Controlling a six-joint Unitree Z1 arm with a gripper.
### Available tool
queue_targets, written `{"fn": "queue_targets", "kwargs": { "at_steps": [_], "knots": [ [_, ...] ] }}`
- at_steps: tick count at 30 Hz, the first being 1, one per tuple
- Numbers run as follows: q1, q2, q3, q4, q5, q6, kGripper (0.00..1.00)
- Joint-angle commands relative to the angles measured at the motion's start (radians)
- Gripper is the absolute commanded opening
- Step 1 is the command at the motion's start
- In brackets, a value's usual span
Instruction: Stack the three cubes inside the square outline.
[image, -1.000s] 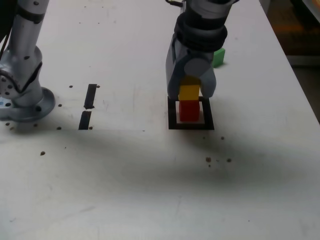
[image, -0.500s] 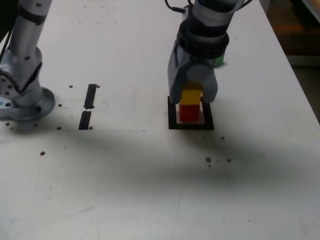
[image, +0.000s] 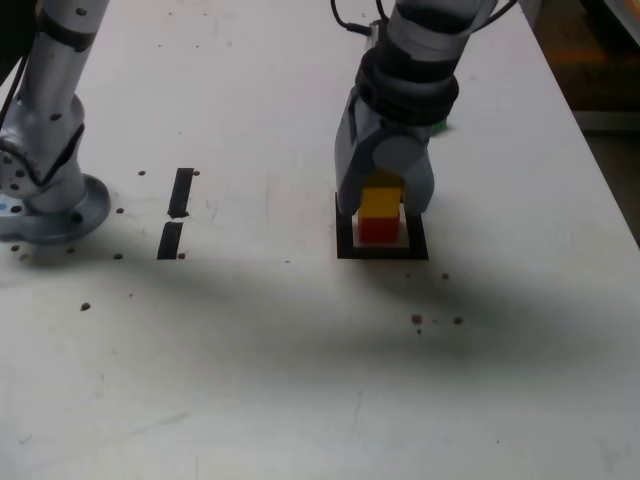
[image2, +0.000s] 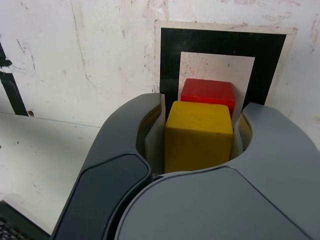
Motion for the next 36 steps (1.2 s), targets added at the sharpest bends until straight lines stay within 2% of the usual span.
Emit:
{"fn": "queue_targets", "kwargs": {
  "at_steps": [1, 4, 9, 11, 13, 18, 22, 26, 32, 36],
  "knots": [
    [0.005, 0.011, 0.006, 0.001, -0.005, 0.003, 0.5],
    [0.008, 0.013, 0.009, 0.001, -0.007, 0.005, 0.6],
    [0.011, 0.005, 0.007, 0.007, -0.005, 0.005, 0.88],
    [0.011, -0.007, 0.005, 0.012, 0.0, 0.002, 0.96],
    [0.011, -0.024, 0.004, 0.019, 0.008, -0.003, 0.99],
    [0.016, -0.088, -0.008, 0.066, 0.04, -0.01, 1.0],
    [0.04, -0.133, -0.037, 0.104, 0.086, 0.028, 1.0],
    [0.107, -0.141, -0.094, 0.123, 0.125, 0.176, 1.0],
    [0.261, -0.094, -0.188, 0.123, 0.14, 0.498, 1.0],
    [0.355, -0.049, -0.226, 0.115, 0.175, 0.709, 0.99]
  ]
}}
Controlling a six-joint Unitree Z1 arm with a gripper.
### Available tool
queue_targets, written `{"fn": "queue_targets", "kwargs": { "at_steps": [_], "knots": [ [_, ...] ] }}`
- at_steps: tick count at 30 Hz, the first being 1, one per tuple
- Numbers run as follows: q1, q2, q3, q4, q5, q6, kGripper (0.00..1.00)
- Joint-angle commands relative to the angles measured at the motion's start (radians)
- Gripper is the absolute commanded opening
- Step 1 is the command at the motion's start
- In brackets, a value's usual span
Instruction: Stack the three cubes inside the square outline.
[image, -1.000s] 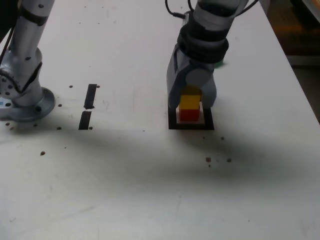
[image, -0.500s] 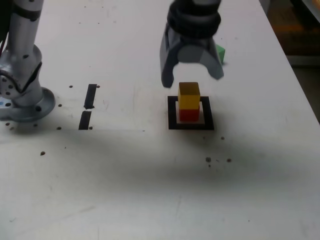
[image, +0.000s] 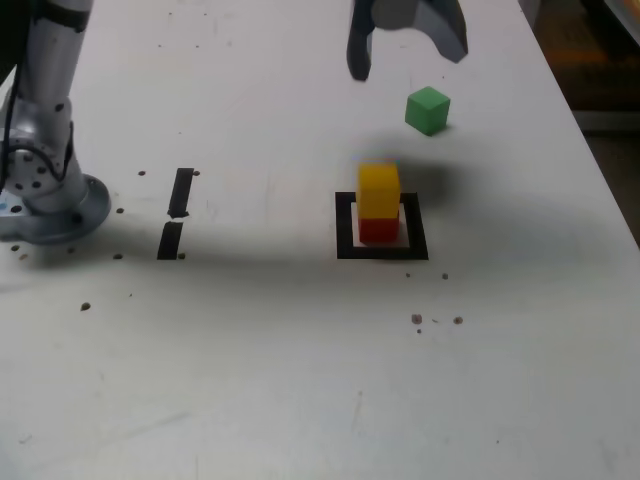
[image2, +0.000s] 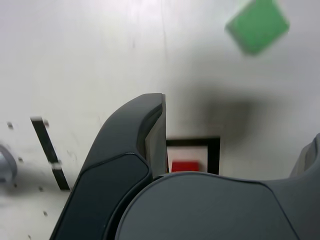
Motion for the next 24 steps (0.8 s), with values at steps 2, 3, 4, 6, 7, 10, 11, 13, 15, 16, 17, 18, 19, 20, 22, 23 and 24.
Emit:
{"fn": "queue_targets", "kwargs": {
  "at_steps": [2, 3, 4, 6, 7, 10, 11, 13, 15, 16, 17, 18, 19, 20, 22, 23, 24],
  "knots": [
    [0.041, 0.034, -0.019, -0.008, 0.033, 0.314, 0.99],
    [0.053, 0.046, -0.023, -0.015, 0.043, 0.347, 0.99],
    [0.062, 0.059, -0.026, -0.025, 0.052, 0.375, 0.99],
    [0.075, 0.088, -0.027, -0.054, 0.065, 0.42, 0.99],
    [0.079, 0.103, -0.026, -0.073, 0.068, 0.438, 0.99],
    [0.084, 0.136, -0.01, -0.133, 0.069, 0.477, 0.99],
    [0.083, 0.142, -0.001, -0.152, 0.07, 0.486, 0.99],
    [0.083, 0.147, 0.019, -0.184, 0.07, 0.5, 0.99],
    [0.082, 0.151, 0.036, -0.213, 0.071, 0.512, 0.99],
    [0.082, 0.155, 0.04, -0.222, 0.072, 0.516, 0.99],
    [0.082, 0.159, 0.041, -0.229, 0.074, 0.519, 0.99],
    [0.082, 0.165, 0.042, -0.235, 0.077, 0.521, 0.99],
    [0.082, 0.17, 0.043, -0.24, 0.079, 0.523, 0.98],
    [0.083, 0.175, 0.045, -0.244, 0.081, 0.524, 0.98],
    [0.083, 0.183, 0.048, -0.25, 0.086, 0.523, 0.96],
    [0.083, 0.187, 0.05, -0.254, 0.087, 0.522, 0.95],
    [0.083, 0.19, 0.052, -0.258, 0.086, 0.521, 0.93]
  ]
}}
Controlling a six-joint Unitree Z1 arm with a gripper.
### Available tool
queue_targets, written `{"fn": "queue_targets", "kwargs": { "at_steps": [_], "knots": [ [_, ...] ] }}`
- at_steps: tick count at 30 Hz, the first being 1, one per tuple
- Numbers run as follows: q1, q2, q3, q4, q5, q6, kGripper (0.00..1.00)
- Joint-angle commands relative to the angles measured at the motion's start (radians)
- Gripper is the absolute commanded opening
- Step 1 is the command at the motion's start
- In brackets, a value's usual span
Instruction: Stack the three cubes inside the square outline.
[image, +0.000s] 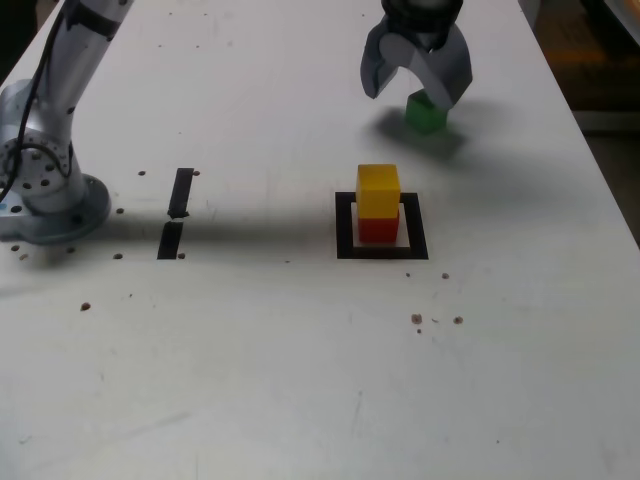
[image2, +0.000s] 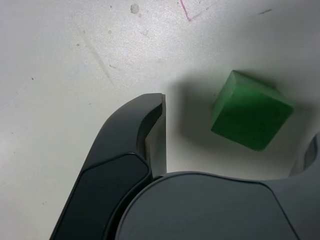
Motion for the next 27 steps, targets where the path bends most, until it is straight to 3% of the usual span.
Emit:
{"fn": "queue_targets", "kwargs": {
  "at_steps": [1, 7, 14, 18, 21, 27],
  "knots": [
    [0.002, 0.012, 0.004, -0.01, -0.001, -0.003, 0.92],
    [0.002, 0.031, -0.01, -0.03, -0.005, -0.009, 0.8],
    [0.002, 0.034, -0.022, -0.058, -0.012, -0.025, 0.49],
    [0.003, 0.036, -0.027, -0.07, -0.025, -0.025, 0.4],
    [0.004, 0.037, -0.026, -0.068, -0.041, -0.024, 0.35],
    [0.004, 0.027, -0.021, -0.06, -0.105, -0.02, 0.15]
  ]
}}
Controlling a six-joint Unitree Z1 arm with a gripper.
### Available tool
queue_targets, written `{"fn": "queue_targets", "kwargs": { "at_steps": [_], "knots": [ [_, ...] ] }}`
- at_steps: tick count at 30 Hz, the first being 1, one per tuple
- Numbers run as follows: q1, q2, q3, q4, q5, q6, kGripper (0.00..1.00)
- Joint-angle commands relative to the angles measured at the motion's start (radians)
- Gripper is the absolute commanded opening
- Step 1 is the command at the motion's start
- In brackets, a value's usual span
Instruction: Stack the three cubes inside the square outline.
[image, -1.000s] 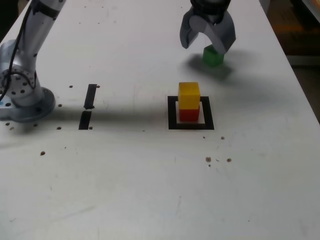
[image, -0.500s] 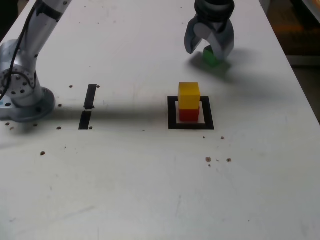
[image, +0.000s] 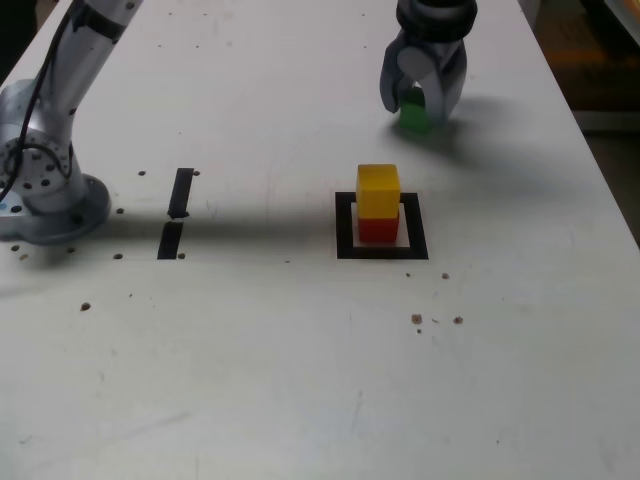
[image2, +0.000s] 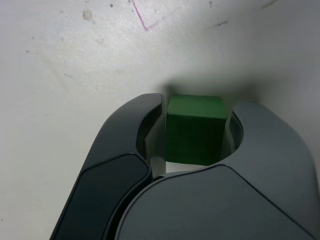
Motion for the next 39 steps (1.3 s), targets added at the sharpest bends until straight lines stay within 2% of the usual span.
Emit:
{"fn": "queue_targets", "kwargs": {
  "at_steps": [1, 5, 8, 15, 20, 28, 33, 39],
  "knots": [
    [-0.003, -0.01, 0.005, 0.007, -0.012, 0.001, 0.13],
    [-0.017, -0.061, 0.005, 0.05, -0.022, -0.028, 0.07],
    [-0.032, -0.126, 0.003, 0.111, -0.021, -0.094, 0.06],
    [-0.103, -0.285, -0.064, 0.315, -0.036, -0.299, 0.06],
    [-0.199, -0.322, -0.104, 0.423, -0.05, -0.494, 0.06],
    [-0.337, -0.298, -0.089, 0.444, -0.101, -0.762, 0.06],
    [-0.379, -0.28, -0.065, 0.442, -0.11, -0.844, 0.06],
    [-0.41, -0.266, -0.041, 0.437, -0.133, -0.889, 0.06]
  ]
}}
